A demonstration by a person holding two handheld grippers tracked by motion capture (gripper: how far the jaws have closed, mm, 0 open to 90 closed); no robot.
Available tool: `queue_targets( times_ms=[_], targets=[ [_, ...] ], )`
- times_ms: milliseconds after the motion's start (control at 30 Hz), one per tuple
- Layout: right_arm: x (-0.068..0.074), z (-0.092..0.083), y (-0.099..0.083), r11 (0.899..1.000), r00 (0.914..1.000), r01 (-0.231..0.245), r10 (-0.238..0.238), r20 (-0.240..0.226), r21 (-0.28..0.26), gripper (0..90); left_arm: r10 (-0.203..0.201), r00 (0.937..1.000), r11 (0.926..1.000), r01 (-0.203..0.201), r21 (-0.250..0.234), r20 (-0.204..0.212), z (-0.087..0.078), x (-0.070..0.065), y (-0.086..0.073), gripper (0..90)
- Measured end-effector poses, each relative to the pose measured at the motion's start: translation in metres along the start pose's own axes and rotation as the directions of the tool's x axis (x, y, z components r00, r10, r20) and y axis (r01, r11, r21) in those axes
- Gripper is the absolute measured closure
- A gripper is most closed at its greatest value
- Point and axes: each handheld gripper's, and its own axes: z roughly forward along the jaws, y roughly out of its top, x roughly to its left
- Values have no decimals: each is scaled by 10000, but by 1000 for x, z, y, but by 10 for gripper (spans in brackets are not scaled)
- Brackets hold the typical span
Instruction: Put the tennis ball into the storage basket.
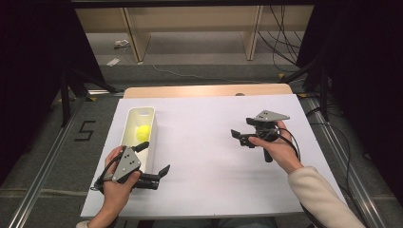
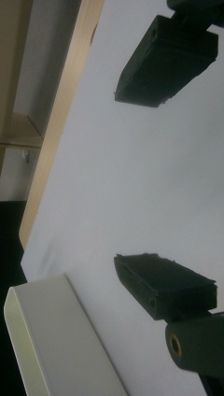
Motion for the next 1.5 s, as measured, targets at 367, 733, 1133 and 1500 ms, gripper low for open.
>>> queue_targets(
  times_ms=[367,733,1133,1500],
  targets=[
    [-6,-13,-11,9999,9996,-145,143,231,69,182,10,10000,10000,-10,-5,3,0,0,0,0],
    [-7,-24,-21,9999,9995,-47,44,306,105,185,17,10000,10000,-17,9,0,0,0,0,0],
    [-8,-33,-31,9998,9994,-113,107,328,178,187,-4,10000,10000,4,6,-7,0,0,0,0],
    [-9,-41,-37,9997,9994,-137,130,335,186,188,-11,10000,10000,11,2,-16,0,0,0,0]
  ],
)
